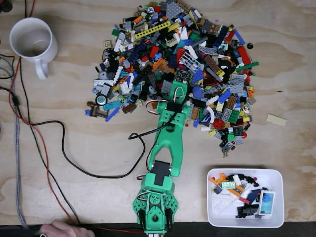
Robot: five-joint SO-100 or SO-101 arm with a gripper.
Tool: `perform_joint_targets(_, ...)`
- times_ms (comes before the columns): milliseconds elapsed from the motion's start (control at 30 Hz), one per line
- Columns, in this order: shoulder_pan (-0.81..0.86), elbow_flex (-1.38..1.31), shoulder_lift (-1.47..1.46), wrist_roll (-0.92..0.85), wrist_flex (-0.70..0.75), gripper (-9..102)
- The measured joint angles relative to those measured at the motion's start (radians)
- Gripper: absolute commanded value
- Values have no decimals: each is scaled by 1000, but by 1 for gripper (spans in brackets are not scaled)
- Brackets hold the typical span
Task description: Find the closest Lego and put it in the bin.
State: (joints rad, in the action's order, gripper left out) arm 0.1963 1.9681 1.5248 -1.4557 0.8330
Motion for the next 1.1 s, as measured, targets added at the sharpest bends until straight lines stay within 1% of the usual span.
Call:
perform_joint_targets(267,0,-6,0,-5,8,10)
perform_joint_targets(633,-28,-129,0,9,115,12)
perform_joint_targets(700,-26,-127,0,18,112,14)
perform_joint_targets(867,-28,-69,0,29,48,20)
perform_joint_targets(1100,-25,-40,-34,49,0,21)
